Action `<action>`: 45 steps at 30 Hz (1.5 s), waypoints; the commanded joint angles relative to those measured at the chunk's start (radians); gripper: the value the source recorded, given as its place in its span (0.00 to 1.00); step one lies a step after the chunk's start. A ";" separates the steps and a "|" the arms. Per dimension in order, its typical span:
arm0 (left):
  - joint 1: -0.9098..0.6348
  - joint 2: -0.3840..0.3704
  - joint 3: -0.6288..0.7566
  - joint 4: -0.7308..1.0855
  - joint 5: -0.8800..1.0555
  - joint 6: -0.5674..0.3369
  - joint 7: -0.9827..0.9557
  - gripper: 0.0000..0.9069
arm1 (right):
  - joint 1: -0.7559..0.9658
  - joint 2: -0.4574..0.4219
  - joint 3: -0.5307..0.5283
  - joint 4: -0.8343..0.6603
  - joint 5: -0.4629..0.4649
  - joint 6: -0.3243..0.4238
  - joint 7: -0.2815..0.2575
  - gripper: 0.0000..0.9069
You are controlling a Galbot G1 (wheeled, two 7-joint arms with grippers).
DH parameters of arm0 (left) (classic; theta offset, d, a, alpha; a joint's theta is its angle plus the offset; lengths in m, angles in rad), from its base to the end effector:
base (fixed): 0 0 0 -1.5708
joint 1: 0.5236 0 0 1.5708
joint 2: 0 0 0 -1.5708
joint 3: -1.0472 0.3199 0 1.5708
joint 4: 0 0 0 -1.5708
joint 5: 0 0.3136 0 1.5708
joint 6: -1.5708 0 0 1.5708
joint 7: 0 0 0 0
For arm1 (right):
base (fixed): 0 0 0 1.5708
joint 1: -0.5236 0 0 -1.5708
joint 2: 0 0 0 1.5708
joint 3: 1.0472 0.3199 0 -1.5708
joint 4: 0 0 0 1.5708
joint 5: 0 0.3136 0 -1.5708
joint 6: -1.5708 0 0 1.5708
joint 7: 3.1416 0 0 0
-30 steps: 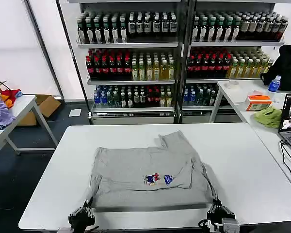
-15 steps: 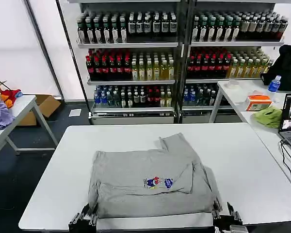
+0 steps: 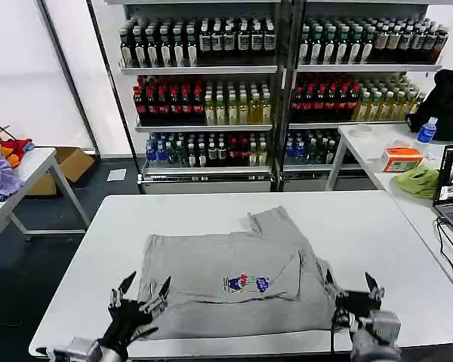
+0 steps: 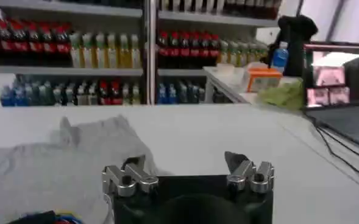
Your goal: Fold and organize the clothes.
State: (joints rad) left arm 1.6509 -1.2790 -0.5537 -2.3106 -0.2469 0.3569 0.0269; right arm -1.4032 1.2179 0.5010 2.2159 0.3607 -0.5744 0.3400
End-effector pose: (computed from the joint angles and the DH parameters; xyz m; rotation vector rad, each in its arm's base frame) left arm 0.1327 0.0379 -0.2153 -0.2883 -2.8895 -0.0421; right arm 0.1912 -0.0401 -0.2047 -0.1331 -2.8155 0.0956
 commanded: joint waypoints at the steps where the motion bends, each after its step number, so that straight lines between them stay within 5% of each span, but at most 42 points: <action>1: -0.463 0.137 0.060 0.383 -0.090 0.012 0.057 1.00 | 0.362 -0.101 -0.115 -0.307 0.040 -0.005 -0.108 1.00; 10: -0.637 0.204 0.176 0.592 -0.108 0.039 0.077 1.00 | 0.590 -0.121 -0.227 -0.470 0.175 -0.005 -0.163 1.00; 13: -0.696 0.206 0.195 0.659 -0.167 0.045 0.079 1.00 | 0.616 -0.113 -0.252 -0.526 0.147 -0.005 -0.200 1.00; 15: -0.719 0.200 0.199 0.694 -0.188 0.050 0.079 1.00 | 0.623 -0.115 -0.271 -0.546 0.052 -0.005 -0.247 1.00; 22: -0.734 0.166 0.215 0.727 -0.183 0.062 0.069 1.00 | 0.669 -0.129 -0.314 -0.619 0.002 -0.007 -0.316 1.00; 27: -0.733 0.149 0.219 0.739 -0.169 0.066 0.063 1.00 | 0.731 -0.075 -0.324 -0.729 0.048 -0.006 -0.220 1.00; 31: -0.744 0.137 0.230 0.761 -0.158 0.069 0.053 1.00 | 0.763 -0.015 -0.314 -0.808 0.054 -0.004 -0.197 1.00; 45: -0.711 0.146 0.214 0.761 -0.115 0.089 0.039 1.00 | 0.809 0.106 -0.282 -0.937 -0.009 -0.003 -0.228 1.00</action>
State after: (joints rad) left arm 0.9454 -1.1396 -0.3354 -1.5754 -0.3752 0.4397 0.0688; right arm -0.6323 1.2635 0.2198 1.3733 0.3729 -0.5772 0.1122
